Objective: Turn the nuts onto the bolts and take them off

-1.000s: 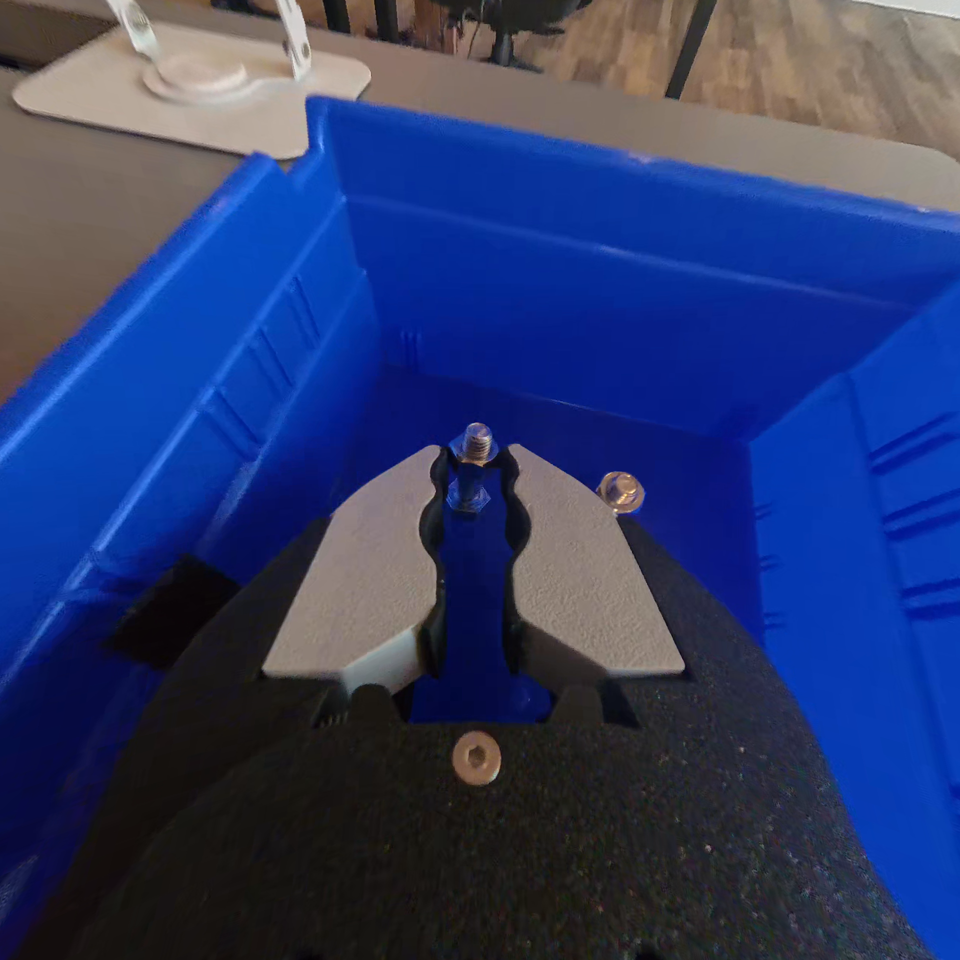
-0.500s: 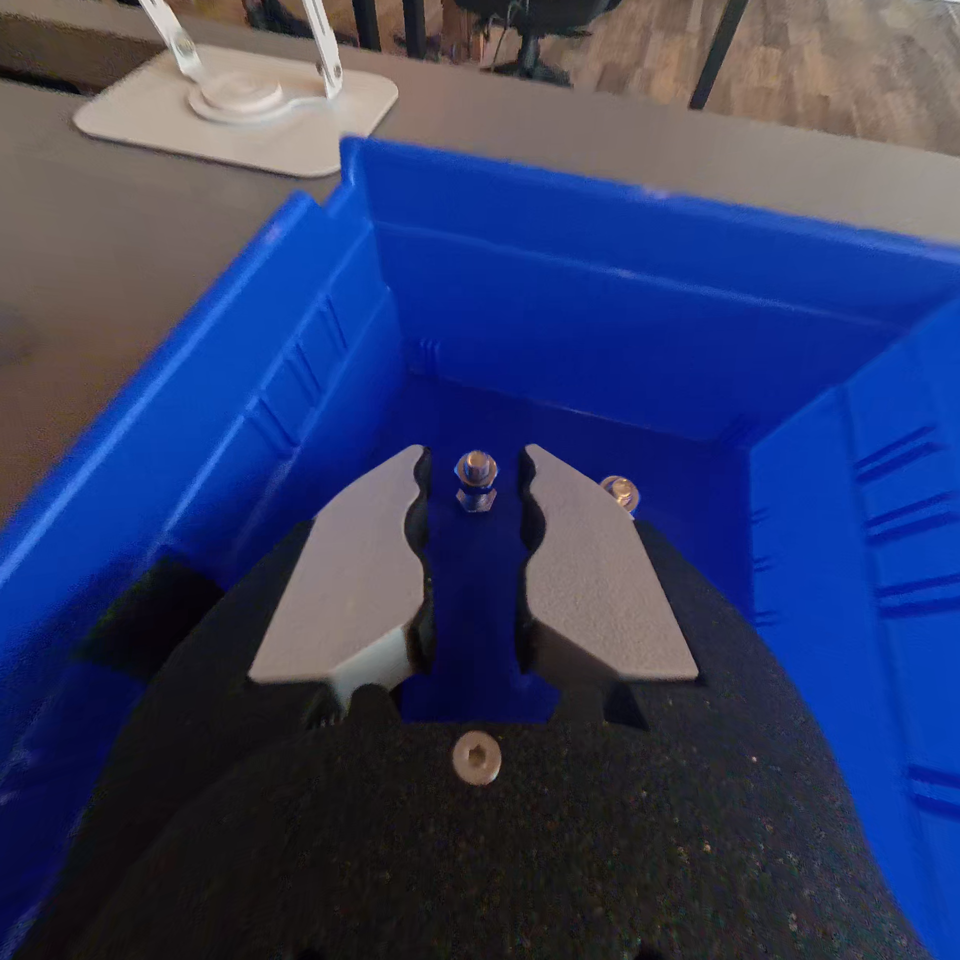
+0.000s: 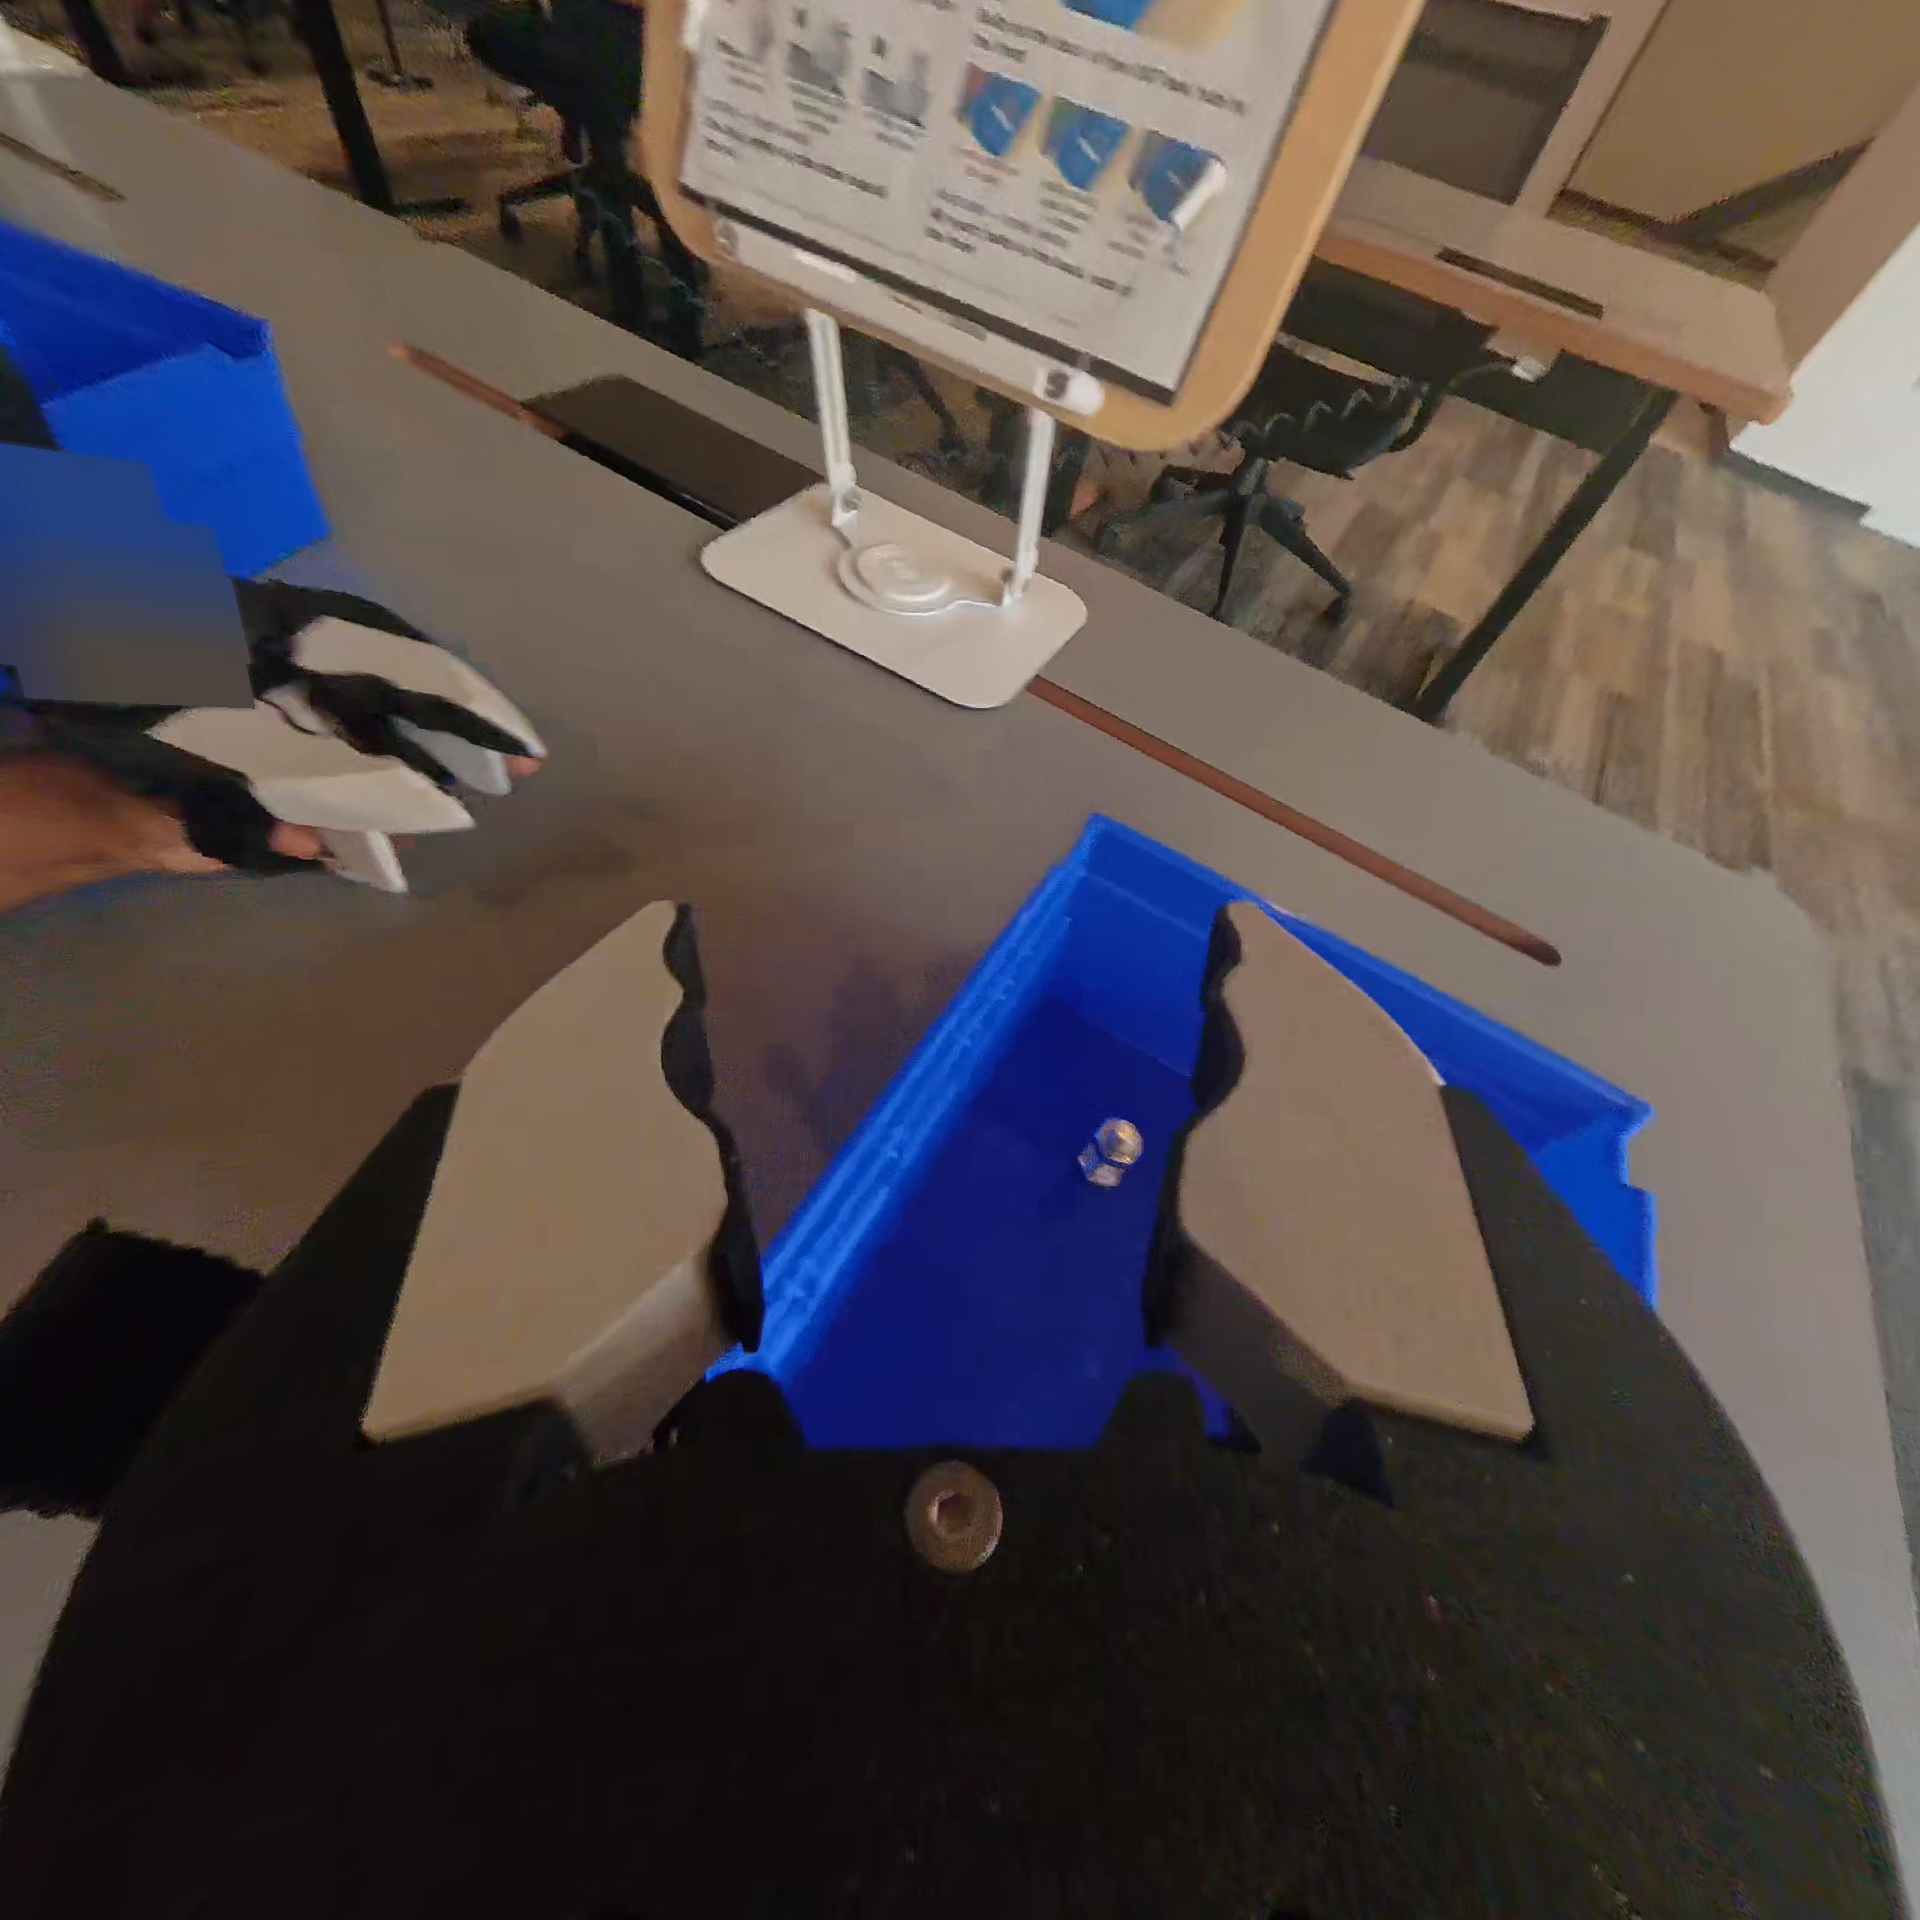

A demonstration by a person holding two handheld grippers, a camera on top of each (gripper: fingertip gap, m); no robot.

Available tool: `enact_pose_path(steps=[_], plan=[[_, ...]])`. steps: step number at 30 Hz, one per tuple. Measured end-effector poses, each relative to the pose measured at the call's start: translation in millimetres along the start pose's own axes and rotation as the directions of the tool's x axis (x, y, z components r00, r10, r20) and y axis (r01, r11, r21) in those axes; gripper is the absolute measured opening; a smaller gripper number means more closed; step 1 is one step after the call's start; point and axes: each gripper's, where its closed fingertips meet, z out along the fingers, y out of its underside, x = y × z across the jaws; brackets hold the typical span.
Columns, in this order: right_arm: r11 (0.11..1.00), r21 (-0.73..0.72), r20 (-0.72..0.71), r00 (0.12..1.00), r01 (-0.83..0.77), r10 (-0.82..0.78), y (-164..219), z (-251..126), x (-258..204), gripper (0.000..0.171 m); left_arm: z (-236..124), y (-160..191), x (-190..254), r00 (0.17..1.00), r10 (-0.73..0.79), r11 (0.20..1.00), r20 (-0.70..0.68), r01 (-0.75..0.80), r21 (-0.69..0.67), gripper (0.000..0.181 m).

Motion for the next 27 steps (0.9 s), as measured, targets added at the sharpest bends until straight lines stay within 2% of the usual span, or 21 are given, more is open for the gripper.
enact_pose_path(steps=[4,6,8,11,15,21,24,27], plan=[[0.998,0.054,0.082,0.996,-0.037,0.033,-16,5,-30,0.106,3,-1,-2,1.000,-0.007,0.998,0.026,0.009,-0.067,0.052],[0.999,0.033,0.099,0.995,-0.036,0.033,-14,10,-39,0.120,4,-19,0,0.998,-0.059,0.995,0.017,0.060,-0.077,0.071],[1.000,0.017,0.120,0.993,-0.023,0.021,-12,14,-48,0.124,1,-36,3,0.994,-0.104,0.988,0.016,0.105,-0.113,0.089],[1.000,0.018,0.162,0.987,-0.005,0.002,-12,20,-63,0.121,-15,-66,13,0.998,-0.054,0.981,0.034,0.060,-0.185,0.087],[1.000,-0.003,0.225,0.974,0.018,-0.016,-10,32,-83,0.115,-61,-105,23,0.990,0.101,0.951,0.093,-0.069,-0.301,0.061],[1.000,0.014,0.294,0.956,0.019,-0.023,-15,47,-105,0.107,-172,-146,7,0.948,0.215,0.882,0.236,-0.084,-0.464,0.052],[1.000,0.028,0.300,0.954,0.006,-0.014,-19,55,-108,0.104,-238,-150,-17,0.898,0.302,0.805,0.320,-0.061,-0.590,0.050],[1.000,0.026,0.310,0.951,0.002,-0.010,-20,63,-112,0.102,-287,-147,-23,0.893,0.295,0.742,0.340,0.010,-0.670,0.049]])
